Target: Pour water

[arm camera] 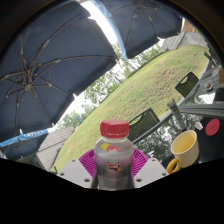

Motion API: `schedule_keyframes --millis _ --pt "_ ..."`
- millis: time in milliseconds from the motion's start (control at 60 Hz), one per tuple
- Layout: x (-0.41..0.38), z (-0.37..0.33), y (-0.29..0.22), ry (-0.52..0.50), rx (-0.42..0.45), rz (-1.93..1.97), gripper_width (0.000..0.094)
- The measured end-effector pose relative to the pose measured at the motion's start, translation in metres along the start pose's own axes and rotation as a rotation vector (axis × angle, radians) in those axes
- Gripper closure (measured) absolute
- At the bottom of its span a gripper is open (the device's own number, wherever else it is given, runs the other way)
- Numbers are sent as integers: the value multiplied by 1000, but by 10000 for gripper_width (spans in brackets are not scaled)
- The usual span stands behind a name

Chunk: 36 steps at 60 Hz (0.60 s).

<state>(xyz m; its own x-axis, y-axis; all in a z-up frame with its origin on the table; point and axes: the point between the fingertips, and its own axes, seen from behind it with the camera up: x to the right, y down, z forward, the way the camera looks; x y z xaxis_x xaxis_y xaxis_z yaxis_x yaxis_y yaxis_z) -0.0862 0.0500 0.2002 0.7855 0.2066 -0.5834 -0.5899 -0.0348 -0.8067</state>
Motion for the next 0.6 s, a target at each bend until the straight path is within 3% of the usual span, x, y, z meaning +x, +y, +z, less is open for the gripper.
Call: schedule_keyframes --millis 117,367,600 --pt "51 17 -34 6 39 384 537" --pt "88 33 -9 -77 -38 1148 532" --pt "90 36 -7 -95 -66 1308 529"
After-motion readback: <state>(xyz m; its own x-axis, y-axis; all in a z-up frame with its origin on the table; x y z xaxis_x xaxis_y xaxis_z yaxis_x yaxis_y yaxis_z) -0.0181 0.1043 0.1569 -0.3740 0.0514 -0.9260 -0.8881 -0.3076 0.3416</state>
